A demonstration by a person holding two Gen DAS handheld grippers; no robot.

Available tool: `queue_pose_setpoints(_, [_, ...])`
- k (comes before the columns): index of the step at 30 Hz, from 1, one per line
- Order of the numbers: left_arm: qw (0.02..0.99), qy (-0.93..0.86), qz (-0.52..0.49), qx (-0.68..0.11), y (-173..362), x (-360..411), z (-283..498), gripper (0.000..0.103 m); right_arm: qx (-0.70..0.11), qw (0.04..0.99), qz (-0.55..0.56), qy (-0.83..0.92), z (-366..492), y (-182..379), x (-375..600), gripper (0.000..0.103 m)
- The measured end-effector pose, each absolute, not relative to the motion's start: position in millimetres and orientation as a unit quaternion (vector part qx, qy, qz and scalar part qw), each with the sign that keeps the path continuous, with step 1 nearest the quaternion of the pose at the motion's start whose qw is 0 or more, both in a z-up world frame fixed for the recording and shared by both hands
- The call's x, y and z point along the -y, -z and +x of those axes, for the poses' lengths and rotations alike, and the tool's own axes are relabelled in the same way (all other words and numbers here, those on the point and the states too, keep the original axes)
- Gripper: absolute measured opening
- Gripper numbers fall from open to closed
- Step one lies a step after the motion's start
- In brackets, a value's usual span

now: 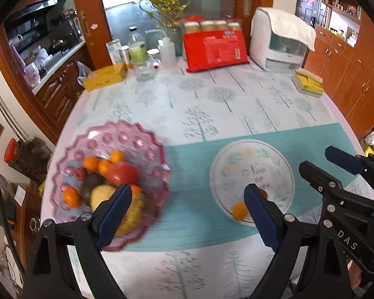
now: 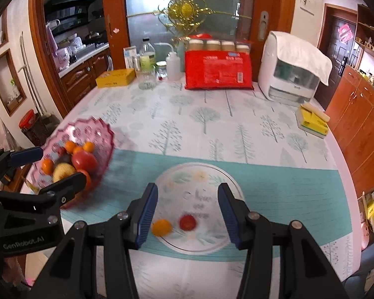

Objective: Organize fruits
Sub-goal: 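Withdraw both grippers from the bowl toward the white plate, then grasp a small orange with the left gripper while the right gripper grasps the red apple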

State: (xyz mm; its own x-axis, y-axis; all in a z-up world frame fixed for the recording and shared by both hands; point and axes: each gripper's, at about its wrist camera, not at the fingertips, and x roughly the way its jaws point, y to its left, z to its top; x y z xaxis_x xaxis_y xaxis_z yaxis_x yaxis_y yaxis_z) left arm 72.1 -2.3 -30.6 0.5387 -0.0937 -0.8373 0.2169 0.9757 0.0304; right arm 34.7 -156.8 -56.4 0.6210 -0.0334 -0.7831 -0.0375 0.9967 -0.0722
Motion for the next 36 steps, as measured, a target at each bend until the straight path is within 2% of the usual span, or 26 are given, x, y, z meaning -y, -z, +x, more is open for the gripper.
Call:
queue_pose_setpoints(10, [0.848,0.096,0.069,-0.516,85,42,71,0.090,-0.471,0.881,-0.042,-0.017,37,101,199,0.051])
queue_pose_setpoints(21, [0.802,0.137,0.046,-0.579,162,51,83,0.089,-0.515,0.855,-0.040,-0.049,50,148,209,0.051])
queue_pose_setpoints(31, [0.783,0.160,0.022,-0.600,193,60,96,0.063,-0.529,0.845,-0.034,-0.065,60,163,214,0.051])
queue_pose_setpoints(36, [0.776,0.178,0.018,-0.605,197,68,102,0.034,-0.533,0.842,-0.032,-0.075,63,166,214,0.051])
